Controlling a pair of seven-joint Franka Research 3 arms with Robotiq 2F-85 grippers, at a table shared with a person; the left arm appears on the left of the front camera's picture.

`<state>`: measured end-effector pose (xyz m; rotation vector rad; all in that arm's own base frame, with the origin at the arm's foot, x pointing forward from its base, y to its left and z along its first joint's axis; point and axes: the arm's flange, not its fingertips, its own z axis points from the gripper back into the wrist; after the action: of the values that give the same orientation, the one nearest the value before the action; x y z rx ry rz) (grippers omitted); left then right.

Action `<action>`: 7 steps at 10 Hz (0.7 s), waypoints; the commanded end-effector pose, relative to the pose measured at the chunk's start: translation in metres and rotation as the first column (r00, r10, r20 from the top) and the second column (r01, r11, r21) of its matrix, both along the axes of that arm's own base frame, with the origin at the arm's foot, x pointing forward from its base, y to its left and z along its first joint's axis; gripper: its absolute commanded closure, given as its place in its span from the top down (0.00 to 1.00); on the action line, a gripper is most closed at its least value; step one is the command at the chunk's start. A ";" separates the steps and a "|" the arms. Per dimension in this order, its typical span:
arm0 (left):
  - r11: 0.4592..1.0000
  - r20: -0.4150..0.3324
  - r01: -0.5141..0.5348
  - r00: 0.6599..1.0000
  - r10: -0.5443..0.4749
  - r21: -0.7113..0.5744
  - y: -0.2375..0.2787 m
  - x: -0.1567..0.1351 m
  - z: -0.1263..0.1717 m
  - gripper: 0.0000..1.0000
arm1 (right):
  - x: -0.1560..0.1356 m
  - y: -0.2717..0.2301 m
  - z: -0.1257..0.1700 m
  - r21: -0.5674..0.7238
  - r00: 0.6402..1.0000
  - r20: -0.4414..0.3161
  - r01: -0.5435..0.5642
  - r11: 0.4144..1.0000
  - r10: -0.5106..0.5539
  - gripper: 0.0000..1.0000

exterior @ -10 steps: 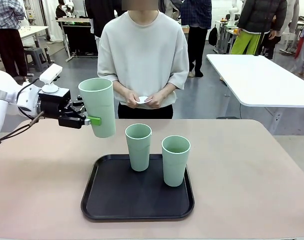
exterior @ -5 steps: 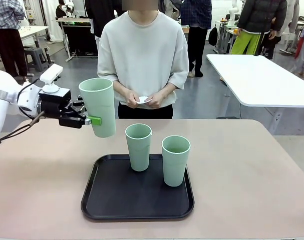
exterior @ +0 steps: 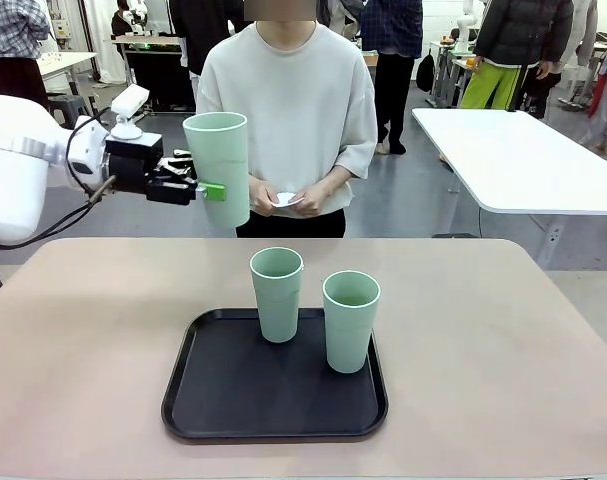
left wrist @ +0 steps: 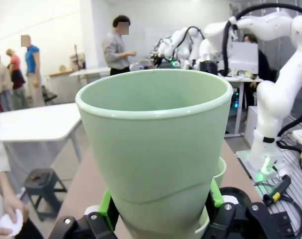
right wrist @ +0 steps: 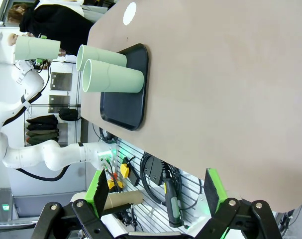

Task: Place coasters on the table and set cups on them.
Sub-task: Pick up one Reusable plastic cup and place it on a coaster set by the human.

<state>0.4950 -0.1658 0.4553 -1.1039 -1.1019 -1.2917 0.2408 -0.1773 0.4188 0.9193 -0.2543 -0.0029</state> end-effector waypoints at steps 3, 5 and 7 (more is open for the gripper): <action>1.000 -0.051 0.004 0.999 -0.004 0.003 -0.006 0.051 -0.024 0.84 | 0.001 -0.001 -0.001 0.018 1.000 0.011 0.002 1.000 -0.002 1.00; 0.994 -0.022 0.096 0.995 -0.097 -0.049 -0.002 0.075 -0.043 0.84 | 0.001 -0.001 -0.001 0.018 1.000 0.011 0.002 1.000 -0.002 1.00; 0.991 -0.020 0.113 0.993 -0.115 -0.077 0.001 0.098 -0.065 0.84 | 0.001 -0.001 -0.001 0.018 1.000 0.011 0.002 1.000 -0.002 1.00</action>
<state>0.5770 -0.1684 0.3925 -1.2233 -1.0796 -1.2959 0.2407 -0.1774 0.4189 0.9188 -0.2545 -0.0032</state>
